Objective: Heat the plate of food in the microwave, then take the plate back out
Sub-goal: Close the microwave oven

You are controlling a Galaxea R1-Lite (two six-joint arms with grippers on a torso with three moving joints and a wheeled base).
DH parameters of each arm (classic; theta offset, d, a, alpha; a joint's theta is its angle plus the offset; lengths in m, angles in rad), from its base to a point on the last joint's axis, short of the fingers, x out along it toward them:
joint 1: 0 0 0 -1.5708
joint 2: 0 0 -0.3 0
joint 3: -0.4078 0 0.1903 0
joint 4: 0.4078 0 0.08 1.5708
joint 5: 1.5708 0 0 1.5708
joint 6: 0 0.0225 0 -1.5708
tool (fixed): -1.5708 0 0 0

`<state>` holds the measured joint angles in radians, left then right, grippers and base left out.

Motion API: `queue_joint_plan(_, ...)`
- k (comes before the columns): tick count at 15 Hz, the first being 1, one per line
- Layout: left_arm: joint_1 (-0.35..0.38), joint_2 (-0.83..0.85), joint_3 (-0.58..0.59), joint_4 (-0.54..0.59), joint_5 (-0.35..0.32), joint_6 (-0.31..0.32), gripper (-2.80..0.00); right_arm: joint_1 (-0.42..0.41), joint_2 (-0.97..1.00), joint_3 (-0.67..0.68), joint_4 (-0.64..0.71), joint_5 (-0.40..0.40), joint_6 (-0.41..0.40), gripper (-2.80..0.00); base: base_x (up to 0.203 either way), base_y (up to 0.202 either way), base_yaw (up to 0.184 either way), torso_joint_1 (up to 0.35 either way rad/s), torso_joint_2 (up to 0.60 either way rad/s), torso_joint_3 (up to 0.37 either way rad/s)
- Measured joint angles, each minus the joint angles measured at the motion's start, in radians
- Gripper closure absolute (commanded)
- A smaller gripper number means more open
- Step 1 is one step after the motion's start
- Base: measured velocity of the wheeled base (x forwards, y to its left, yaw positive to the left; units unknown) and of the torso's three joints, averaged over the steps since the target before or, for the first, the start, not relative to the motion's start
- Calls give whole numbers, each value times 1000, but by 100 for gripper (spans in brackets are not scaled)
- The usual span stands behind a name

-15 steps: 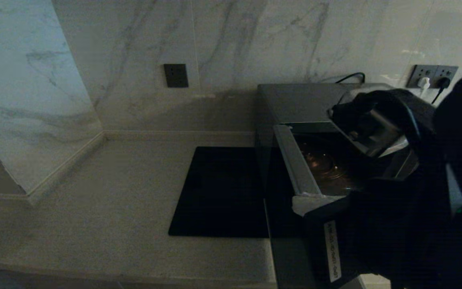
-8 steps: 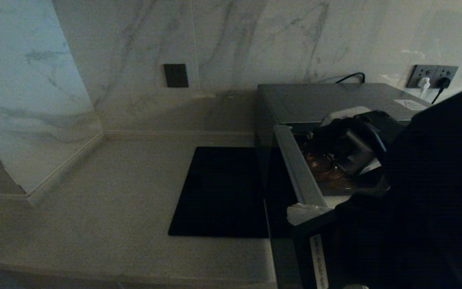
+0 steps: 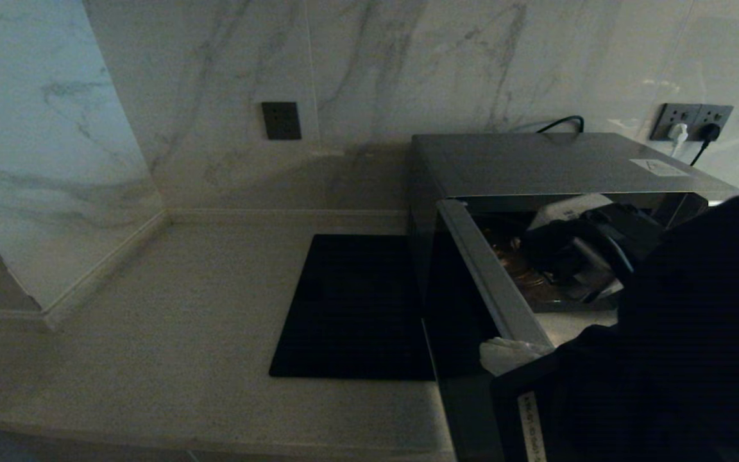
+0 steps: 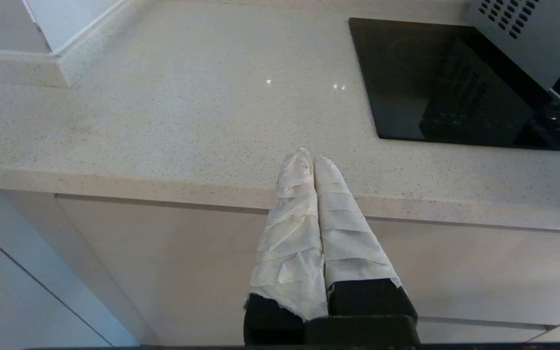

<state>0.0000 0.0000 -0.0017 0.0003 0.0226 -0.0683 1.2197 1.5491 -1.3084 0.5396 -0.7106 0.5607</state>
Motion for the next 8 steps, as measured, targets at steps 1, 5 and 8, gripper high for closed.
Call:
queue_joint_plan(1,0,0,0,0,0,0,0,-1,-8,8,1,-16,0,0,0,0,0,0,0,0)
queue_joint_plan(5,0,0,0,0,0,0,0,-32,-31,30,1,-82,32,0,0,0,0,0,0,0)
queue_joint_plan(8,0,0,0,0,0,0,0,-123,-42,63,-3,-100,45,0,0,0,0,0,0,0)
